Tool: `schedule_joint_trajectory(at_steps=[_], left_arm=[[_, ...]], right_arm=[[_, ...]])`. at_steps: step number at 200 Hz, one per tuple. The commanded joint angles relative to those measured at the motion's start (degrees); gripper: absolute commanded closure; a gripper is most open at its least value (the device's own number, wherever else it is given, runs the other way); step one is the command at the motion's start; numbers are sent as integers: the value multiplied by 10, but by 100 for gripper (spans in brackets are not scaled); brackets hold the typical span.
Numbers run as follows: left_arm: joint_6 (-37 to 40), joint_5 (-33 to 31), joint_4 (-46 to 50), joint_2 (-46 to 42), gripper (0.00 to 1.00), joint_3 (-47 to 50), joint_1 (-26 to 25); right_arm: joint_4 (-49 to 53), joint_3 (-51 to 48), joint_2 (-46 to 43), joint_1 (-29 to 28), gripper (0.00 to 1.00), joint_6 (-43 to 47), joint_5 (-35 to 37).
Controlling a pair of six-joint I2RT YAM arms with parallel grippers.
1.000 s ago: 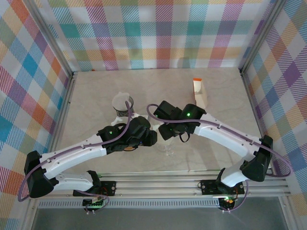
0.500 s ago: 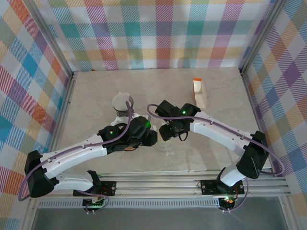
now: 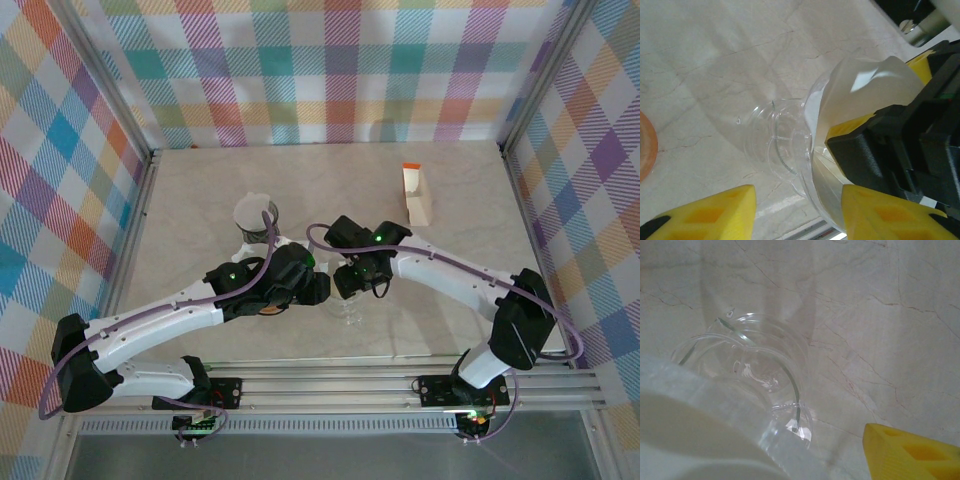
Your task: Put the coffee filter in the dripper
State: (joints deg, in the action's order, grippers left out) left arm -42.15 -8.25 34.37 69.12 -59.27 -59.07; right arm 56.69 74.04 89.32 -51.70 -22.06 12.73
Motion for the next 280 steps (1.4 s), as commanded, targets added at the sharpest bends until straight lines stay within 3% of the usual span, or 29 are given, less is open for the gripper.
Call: schedule_joint_trajectory(at_steps=[1, 140, 196, 280], left_arm=[[-7, -8, 0, -11, 49, 8, 1], [-20, -21, -36, -22, 32, 28, 2], [-32, -29, -14, -8, 50, 24, 4], [-33, -16, -10, -14, 54, 33, 4]], right_arm=[[-13, -12, 7, 3, 34, -12, -10], [-35, -33, 9, 3, 34, -21, -17], [-35, -31, 6, 3, 34, -23, -18], [-28, -12, -13, 3, 32, -24, -9]])
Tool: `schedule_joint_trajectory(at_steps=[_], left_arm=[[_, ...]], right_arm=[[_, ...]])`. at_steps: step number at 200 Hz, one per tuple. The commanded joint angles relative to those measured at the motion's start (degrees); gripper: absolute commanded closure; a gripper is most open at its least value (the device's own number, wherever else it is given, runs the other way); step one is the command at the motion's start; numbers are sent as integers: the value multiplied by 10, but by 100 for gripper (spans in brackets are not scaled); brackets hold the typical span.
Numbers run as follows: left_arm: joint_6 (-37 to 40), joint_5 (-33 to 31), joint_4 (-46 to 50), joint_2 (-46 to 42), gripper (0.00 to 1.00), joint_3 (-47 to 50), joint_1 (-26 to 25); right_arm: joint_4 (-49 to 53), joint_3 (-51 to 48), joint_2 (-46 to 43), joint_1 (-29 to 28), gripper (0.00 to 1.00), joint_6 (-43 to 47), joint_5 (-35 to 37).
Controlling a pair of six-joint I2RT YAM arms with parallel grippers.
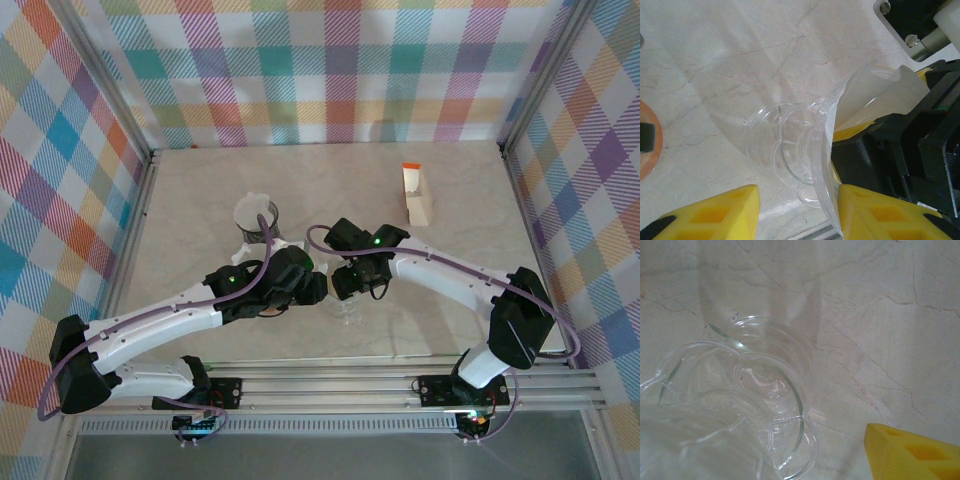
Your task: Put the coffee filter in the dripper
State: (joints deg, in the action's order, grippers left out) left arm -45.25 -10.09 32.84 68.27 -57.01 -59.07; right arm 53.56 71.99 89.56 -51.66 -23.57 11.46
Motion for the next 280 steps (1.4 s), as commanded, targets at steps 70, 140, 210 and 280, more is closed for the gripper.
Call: schedule_joint_trajectory(at_steps=[70, 140, 210, 280], left_arm=[[-5, 7, 2, -3, 55, 13, 4], [-6, 7, 1, -2, 55, 13, 4], [-7, 5, 6, -4, 55, 11, 4], [-9, 3, -9, -38, 45, 11, 4]], right_arm=[[4, 28, -73, 2, 29, -7, 9], [36, 15, -123, 12, 30, -17, 45], [43, -10, -134, 18, 34, -32, 58], [40, -8, -133, 18, 36, -34, 54]])
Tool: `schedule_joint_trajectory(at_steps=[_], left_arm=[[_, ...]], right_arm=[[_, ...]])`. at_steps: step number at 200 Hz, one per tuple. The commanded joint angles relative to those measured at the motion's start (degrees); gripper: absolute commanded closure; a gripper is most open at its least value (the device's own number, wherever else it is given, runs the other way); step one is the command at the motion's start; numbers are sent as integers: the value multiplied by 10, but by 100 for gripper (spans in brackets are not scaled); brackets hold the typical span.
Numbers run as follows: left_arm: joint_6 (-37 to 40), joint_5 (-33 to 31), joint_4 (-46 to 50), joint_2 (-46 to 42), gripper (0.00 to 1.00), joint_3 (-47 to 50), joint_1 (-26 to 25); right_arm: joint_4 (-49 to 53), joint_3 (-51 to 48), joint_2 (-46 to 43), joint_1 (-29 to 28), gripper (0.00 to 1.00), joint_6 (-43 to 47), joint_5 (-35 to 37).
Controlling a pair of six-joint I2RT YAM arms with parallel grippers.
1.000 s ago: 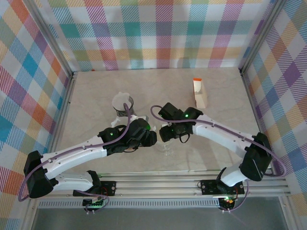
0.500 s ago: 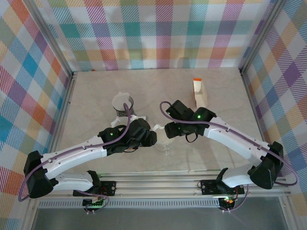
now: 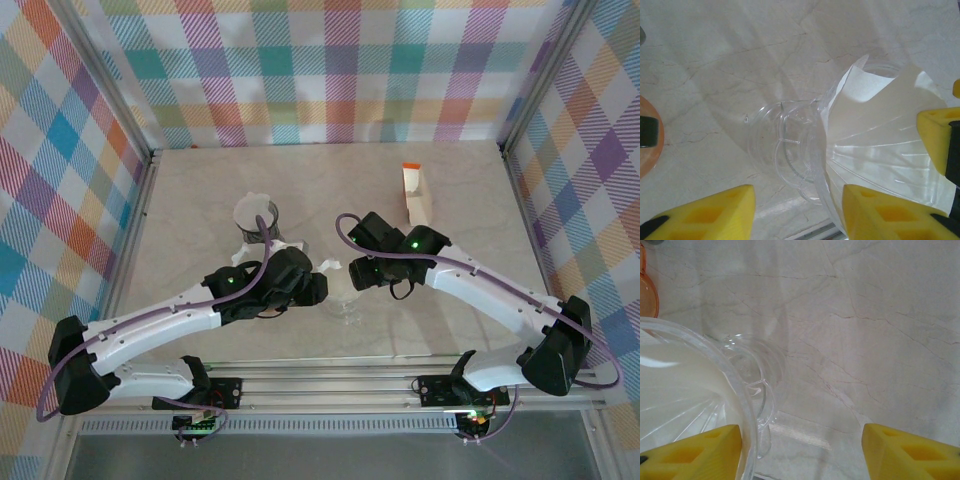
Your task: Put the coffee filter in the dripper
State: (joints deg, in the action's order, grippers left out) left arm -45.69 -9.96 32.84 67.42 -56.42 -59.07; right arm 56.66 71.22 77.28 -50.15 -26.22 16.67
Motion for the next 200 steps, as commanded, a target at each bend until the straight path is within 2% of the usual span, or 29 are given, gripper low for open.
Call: schedule_joint_trajectory(at_steps=[1, 18, 63, 111, 157, 200], left_arm=[[-4, 2, -10, -30, 45, 6, 4], [-4, 0, -24, -40, 42, 9, 8], [-6, 21, -38, -24, 42, 12, 34], [-6, 19, -17, 0, 54, 9, 39], [-5, 22, -10, 0, 56, 15, 39], [-6, 25, -11, 2, 56, 16, 39]], right_arm=[[8, 0, -10, 3, 36, -7, 2], [5, -1, -9, 2, 37, -8, -3], [5, -1, -9, 3, 37, -8, -7], [5, -1, -11, 3, 37, -10, -9], [2, 12, -12, 3, 34, 3, -19], [-19, 36, 3, 3, 29, 26, -70]])
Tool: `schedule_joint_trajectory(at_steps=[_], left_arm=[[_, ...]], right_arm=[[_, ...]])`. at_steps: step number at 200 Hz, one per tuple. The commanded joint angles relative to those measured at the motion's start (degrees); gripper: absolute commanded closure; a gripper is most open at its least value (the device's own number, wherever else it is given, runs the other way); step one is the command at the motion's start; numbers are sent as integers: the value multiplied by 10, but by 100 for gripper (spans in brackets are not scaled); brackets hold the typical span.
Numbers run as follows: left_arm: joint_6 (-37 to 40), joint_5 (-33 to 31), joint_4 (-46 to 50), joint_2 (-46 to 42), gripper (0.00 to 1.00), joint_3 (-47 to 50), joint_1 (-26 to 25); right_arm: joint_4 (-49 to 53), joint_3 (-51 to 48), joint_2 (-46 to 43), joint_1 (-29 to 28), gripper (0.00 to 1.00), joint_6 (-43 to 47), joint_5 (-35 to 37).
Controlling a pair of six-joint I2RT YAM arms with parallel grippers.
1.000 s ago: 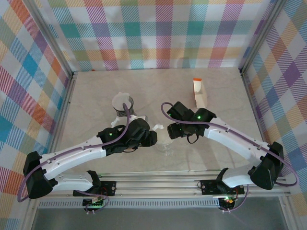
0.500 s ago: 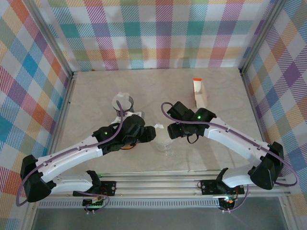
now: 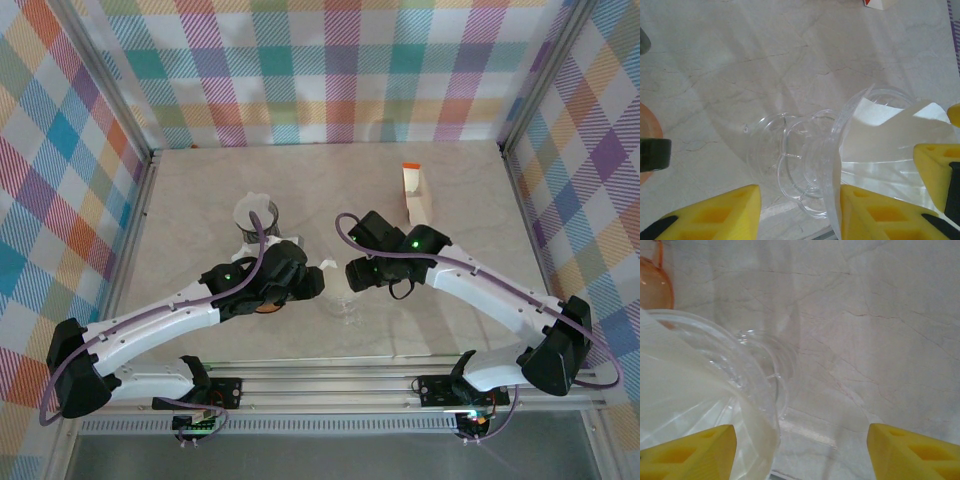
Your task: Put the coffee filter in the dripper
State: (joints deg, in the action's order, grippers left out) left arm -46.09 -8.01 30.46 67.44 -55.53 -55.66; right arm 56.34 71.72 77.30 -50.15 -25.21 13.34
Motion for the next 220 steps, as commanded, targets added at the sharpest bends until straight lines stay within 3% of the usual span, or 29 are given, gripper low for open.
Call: schedule_joint_trajectory(at_steps=[1, 124, 220], left_arm=[[-2, 5, 13, 2, 56, 6, 5], [-6, 12, 6, 4, 56, 13, 4], [-7, 14, 4, 6, 56, 16, 5]], right_arm=[[-16, 32, 5, 3, 29, 16, -37], [-41, 23, 117, 4, 29, 13, -34], [-55, 8, 120, 4, 29, 7, -30]])
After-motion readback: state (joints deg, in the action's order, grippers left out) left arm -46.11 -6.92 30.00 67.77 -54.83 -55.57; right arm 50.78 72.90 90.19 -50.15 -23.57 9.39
